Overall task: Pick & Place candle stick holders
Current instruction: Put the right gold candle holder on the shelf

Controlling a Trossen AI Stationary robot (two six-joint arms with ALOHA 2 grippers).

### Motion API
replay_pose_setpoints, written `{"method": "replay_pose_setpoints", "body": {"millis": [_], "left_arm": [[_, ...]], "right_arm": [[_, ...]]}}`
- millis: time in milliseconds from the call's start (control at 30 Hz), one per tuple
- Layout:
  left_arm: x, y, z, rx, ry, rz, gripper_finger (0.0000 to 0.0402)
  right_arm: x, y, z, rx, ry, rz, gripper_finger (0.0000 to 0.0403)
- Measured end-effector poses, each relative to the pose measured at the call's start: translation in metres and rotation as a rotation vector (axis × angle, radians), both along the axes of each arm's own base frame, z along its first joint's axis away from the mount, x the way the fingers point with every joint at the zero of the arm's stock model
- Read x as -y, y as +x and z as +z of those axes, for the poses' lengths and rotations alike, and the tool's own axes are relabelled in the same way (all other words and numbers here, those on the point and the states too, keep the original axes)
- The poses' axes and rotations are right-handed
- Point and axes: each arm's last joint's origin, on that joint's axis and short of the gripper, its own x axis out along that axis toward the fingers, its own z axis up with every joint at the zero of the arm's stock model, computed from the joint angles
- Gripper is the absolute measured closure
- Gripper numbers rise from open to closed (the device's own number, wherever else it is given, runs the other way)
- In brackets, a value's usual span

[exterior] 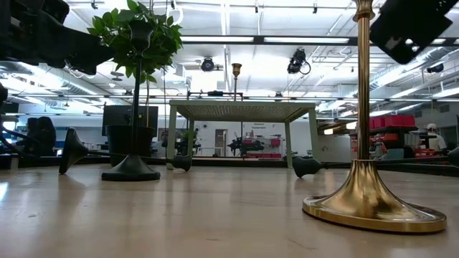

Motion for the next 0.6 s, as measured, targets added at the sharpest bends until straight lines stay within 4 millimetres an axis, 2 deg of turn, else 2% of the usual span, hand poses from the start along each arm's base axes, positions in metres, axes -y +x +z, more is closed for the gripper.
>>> {"method": "replay_pose_setpoints", "body": {"millis": [167,600], "left_arm": [[0.000,0.000,0.000,-0.001,-0.001,0.000,0.0175],[0.000,0.000,0.000,-0.002,0.000,0.000,0.0175]], "right_arm": [[-0.009,-0.002,-0.025,0.045,-0.008,0.008,0.0207],[-0.026,0.016,-0.054,0.158,-0.046,0.003,0.0207]]}}
